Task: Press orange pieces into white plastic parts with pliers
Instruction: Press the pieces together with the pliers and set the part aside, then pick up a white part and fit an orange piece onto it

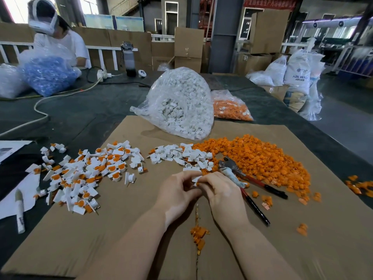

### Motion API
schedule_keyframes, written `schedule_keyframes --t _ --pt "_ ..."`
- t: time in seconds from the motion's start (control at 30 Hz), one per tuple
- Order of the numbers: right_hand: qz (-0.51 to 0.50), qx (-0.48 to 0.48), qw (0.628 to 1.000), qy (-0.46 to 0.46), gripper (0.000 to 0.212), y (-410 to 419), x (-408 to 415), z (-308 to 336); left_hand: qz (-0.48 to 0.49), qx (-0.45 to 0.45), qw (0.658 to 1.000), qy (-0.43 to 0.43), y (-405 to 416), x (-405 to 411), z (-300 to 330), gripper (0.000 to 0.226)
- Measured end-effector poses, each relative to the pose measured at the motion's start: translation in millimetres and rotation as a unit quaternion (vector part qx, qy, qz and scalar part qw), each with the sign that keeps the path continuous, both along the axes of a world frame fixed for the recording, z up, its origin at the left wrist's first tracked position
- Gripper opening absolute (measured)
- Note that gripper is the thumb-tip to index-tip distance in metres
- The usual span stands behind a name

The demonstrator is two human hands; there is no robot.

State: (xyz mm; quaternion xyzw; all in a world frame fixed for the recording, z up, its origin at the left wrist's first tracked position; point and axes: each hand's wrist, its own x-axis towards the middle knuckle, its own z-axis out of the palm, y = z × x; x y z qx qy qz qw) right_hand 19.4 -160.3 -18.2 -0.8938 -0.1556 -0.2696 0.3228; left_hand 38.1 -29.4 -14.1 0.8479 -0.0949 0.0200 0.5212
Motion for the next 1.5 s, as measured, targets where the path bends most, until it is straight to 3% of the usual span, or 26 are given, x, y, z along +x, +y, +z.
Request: schedule_keyframes --t 0.13,0.8,0.9,1.07,1.3,1.5 --pt "-0.014 0.020 1.000 0.002 0.011 -2.1 -1.4 1.8 0.007 0.013 0.999 -0.034 0.1 0.3 -1.3 0.032" --pt "-0.018 -0.083 0.995 -0.042 0.012 0.2 -6.4 1.4 -0.036 0.101 0.987 -0.124 -1.4 -2.2 -6.1 0.029" --pt "-0.015 -0.073 0.996 -0.040 0.009 -0.3 -5.5 0.3 -0.032 0.097 0.988 -0.114 -1.8 -1.7 -6.3 0.029" --pt "-0.020 0.056 0.998 0.001 0.009 -7.2 -4.5 1.3 -0.007 0.042 0.997 -0.066 -0.4 -0.5 -4.5 0.035" --pt "-0.013 0.020 1.000 -0.012 0.005 -6.3 -4.3 0.9 -0.017 0.062 0.996 -0.057 -0.8 -1.4 -2.6 0.036" --pt "-0.097 -0.001 0.994 -0.046 0.006 -6.0 -0.7 -1.8 0.049 0.086 0.993 -0.056 -1.7 0.1 -3.1 0.027"
